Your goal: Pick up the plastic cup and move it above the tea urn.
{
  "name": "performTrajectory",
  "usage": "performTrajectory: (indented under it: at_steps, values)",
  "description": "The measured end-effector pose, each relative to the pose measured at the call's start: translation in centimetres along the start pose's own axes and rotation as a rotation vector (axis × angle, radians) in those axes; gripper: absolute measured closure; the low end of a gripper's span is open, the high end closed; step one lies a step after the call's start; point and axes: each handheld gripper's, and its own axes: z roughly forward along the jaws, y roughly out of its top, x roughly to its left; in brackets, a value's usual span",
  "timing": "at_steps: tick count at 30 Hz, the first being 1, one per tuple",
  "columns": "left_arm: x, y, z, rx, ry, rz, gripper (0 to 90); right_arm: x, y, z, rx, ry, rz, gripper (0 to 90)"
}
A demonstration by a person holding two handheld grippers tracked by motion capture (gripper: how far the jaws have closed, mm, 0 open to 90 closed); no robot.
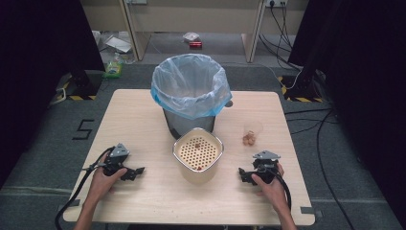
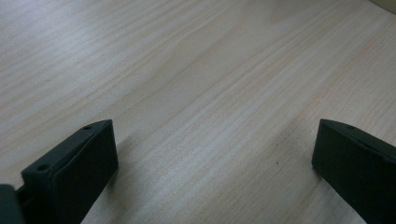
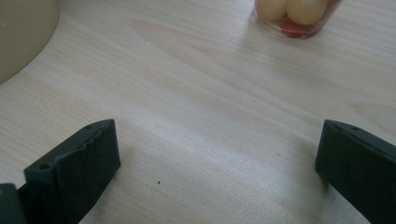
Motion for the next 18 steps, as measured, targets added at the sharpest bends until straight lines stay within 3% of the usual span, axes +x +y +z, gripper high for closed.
performTrajectory:
  at_steps: [6,7,8,9,10,11,13,15,18]
  values:
    - [0.0,0.0,0.0,0.000,0.000,0.000,0.0,0.0,-0.1,-0.1,0.001,0.008,-0.009,1.2]
    - [0.0,0.0,0.0,0.000,0.000,0.000,0.0,-0.1,-0.1,-0.4,0.004,0.022,-0.027,9.8]
    - [0.0,0.0,0.0,0.000,0.000,0.000,0.0,-0.1,-0.1,-0.4,0.004,0.022,-0.027,9.8]
    - [0.0,0.0,0.0,0.000,0.000,0.000,0.0,-0.3,0.2,-0.9,-0.017,0.034,-0.043,25.5]
    - [0.0,0.0,0.0,0.000,0.000,0.000,0.0,-0.3,0.2,-0.9,-0.017,0.034,-0.043,25.5]
    - [0.0,0.0,0.0,0.000,0.000,0.000,0.0,-0.4,0.4,-1.3,-0.038,0.022,-0.038,11.5]
    - [0.0,0.0,0.0,0.000,0.000,0.000,0.0,-0.6,0.6,-1.6,-0.062,0.008,-0.050,23.4]
    - [0.0,0.0,0.0,0.000,0.000,0.000,0.0,-1.0,1.0,-2.1,-0.101,0.004,-0.032,18.9]
    - [0.0,0.0,0.0,0.000,0.001,0.000,0.0,-1.5,1.5,-2.6,-0.122,-0.018,-0.022,20.7]
